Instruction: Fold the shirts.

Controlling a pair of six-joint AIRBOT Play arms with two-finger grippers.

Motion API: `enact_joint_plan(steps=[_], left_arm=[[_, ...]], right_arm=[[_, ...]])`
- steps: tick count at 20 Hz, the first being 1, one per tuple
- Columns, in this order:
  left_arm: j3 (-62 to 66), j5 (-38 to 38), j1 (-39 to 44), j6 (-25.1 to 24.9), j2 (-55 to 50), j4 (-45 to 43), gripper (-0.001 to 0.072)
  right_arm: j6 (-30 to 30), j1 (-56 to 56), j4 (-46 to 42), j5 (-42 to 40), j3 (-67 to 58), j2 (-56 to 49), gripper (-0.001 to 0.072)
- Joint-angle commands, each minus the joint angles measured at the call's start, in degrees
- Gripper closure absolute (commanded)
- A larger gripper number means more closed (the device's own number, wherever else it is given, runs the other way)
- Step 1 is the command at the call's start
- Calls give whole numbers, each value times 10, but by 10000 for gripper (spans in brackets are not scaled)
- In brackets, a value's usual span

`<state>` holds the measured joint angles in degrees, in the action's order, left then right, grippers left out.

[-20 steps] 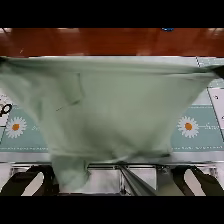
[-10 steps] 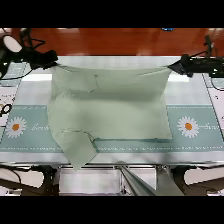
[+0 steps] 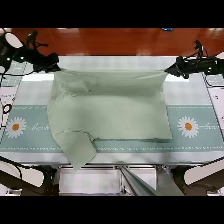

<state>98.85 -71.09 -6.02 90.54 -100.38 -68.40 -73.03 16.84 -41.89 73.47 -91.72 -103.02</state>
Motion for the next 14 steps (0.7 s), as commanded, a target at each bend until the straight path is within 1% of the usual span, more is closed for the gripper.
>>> enact_joint_plan(steps=[1,4,7,11,14], left_arm=[[-54,-56,-20,-48,27,-6,690],[-112,-83,-31,-61,31,-6,690],[-149,-85,-31,-73,30,-6,690],[-163,-90,-34,-76,30,-6,690],[-167,-91,-34,-76,28,-6,689]], right_arm=[[-28,0,-113,77,1,7,683],[-30,-13,-126,82,28,7,683],[-31,-24,-143,75,59,7,683],[-49,-24,-172,69,70,7,683],[-55,-24,-177,69,70,7,682]])
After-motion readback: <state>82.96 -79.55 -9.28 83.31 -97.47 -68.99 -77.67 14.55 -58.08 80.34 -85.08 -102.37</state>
